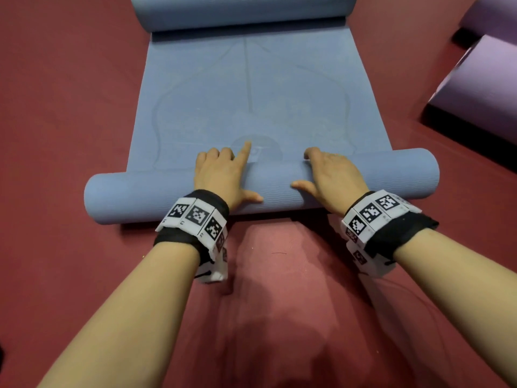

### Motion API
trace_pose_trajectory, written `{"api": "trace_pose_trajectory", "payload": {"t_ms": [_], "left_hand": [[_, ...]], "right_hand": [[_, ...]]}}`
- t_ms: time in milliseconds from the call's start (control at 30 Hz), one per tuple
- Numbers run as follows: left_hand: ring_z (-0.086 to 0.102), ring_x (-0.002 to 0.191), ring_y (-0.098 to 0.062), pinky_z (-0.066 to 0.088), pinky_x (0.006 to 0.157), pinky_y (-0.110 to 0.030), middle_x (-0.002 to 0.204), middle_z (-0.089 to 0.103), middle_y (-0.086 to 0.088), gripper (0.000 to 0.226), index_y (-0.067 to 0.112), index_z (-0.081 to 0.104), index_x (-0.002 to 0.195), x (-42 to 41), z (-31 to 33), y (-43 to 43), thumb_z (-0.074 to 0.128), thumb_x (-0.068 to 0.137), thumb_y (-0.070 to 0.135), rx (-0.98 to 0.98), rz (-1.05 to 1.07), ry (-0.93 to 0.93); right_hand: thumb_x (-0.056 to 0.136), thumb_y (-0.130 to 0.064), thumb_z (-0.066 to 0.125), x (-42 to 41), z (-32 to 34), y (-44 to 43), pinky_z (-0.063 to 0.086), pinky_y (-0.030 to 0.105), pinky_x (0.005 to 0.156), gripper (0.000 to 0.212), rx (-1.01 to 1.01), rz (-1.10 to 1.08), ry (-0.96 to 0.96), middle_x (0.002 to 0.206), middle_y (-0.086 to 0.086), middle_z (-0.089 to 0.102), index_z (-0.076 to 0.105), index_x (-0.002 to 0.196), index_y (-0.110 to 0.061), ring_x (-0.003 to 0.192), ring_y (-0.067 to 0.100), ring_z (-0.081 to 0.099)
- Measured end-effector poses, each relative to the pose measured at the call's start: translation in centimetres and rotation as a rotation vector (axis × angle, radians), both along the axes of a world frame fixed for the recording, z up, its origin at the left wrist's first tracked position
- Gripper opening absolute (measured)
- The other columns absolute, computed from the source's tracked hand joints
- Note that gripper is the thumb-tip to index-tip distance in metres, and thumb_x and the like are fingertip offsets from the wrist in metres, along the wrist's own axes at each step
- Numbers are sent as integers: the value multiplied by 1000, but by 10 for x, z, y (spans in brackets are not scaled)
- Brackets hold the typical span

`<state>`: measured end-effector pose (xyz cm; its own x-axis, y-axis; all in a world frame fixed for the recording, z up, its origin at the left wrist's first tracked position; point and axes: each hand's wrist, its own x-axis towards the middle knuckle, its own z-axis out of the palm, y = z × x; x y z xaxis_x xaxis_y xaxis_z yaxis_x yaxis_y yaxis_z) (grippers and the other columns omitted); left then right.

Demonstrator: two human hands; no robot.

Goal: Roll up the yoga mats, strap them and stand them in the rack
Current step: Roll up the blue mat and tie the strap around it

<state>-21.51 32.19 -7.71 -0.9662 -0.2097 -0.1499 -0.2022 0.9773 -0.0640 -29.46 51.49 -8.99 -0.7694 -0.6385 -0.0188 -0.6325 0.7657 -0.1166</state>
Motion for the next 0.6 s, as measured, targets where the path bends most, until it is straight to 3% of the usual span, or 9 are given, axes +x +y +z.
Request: {"api": "trace_pose_trajectory", "payload": {"t_ms": [67,133,233,333,433,500,567,600], "left_hand": [[52,111,-30,29,95,-39,119,59,-11,102,15,26,143,-8,1,-2,64,66,69,17,55,53],[54,108,-31,30,95,-41,113,61,-12,79,11,43,127,-10,-1,-4,62,72,66,36,85,128],[51,100,-35,35,85,-42,105,57,-17,53,9,65,100,-13,-12,-5,62,76,56,5,97,263],[57,73,-30,43,64,-33,79,60,-8,46,14,72,78,-18,-22,-1,45,79,51,-141,114,291],[62,71,-25,45,62,-29,78,66,-4,68,10,68,111,-27,-16,-1,31,81,59,-147,138,259],[59,102,-31,42,84,-36,109,64,-14,92,-1,42,136,-29,-16,3,40,79,71,-33,152,160],[32,134,-35,25,106,-44,145,36,-20,113,0,25,142,-28,-20,3,54,66,78,68,85,36],[19,141,-36,18,111,-46,153,21,-20,117,1,22,143,-29,-19,0,61,62,76,72,55,1]], "right_hand": [[90,-45,54,-5,-5,-6,32,41,97,48,-8,5,33,124,18,58,52,117,-6,115,32,52],[88,-38,57,-8,-8,-16,37,44,97,36,-30,-51,97,127,19,57,63,101,-5,111,34,56],[82,-39,47,-13,-9,-30,47,40,72,41,-60,-153,141,92,17,63,69,75,-6,81,35,60],[84,-51,35,-14,-7,-38,46,43,73,58,-98,-151,112,90,17,62,67,97,-4,83,37,58],[70,-77,36,-15,-16,-36,43,47,91,91,-85,-83,50,103,18,63,55,114,0,96,37,58],[59,-83,49,-18,-16,-35,39,49,98,98,-59,-26,57,106,18,62,54,112,0,103,38,57],[57,-77,63,-28,-9,-38,27,49,109,97,-10,-10,4,131,17,52,49,122,-5,122,33,47],[58,-75,65,-32,-7,-39,20,49,112,96,-2,-12,-7,143,15,42,48,126,-9,130,30,41]]}}
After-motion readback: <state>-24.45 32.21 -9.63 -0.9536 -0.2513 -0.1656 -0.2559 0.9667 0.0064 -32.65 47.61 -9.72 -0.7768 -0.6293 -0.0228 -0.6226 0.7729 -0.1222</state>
